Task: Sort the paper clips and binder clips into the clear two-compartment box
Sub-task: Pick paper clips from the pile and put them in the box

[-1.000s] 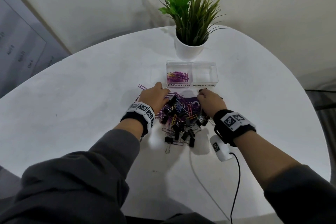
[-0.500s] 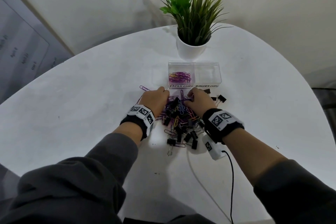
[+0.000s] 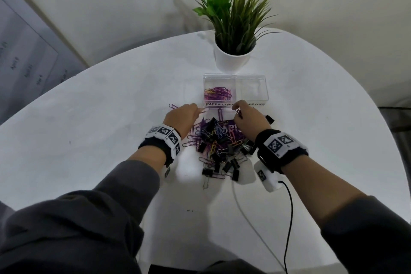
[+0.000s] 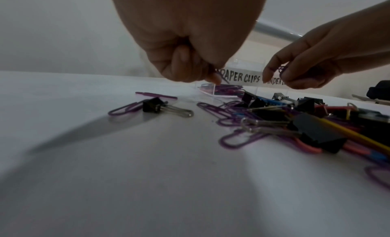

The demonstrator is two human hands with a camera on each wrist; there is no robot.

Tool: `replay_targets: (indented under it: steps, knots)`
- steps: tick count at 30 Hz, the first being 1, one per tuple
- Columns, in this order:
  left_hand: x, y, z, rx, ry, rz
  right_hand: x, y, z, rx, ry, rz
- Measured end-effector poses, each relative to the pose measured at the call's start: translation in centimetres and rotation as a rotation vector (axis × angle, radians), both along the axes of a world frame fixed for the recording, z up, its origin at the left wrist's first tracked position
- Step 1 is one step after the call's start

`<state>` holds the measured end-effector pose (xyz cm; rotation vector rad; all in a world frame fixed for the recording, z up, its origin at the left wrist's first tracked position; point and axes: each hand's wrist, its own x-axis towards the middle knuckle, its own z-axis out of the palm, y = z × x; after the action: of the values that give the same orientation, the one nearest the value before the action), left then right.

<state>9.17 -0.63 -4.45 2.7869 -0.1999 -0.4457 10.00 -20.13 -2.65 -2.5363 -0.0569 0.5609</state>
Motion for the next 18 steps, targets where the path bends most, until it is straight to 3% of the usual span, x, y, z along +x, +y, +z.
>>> replay_targets:
  steps: [6,15,18]
  knots:
    - [0.2,0.0,0.2,-0.015,-0.022,0.022,-0.7,-0.8,0.0,0.089,0.088,-0.081]
    - [-0.5,0.0,0.7,-0.013,-0.002,0.091,-2.3,0.0,-0.4,-0.217,0.113,0.043]
    - [-0.6,0.2,0.6,-0.029,-0.004,0.113,-2.3,0.3,-0.6,-0.204,0.116,0.065]
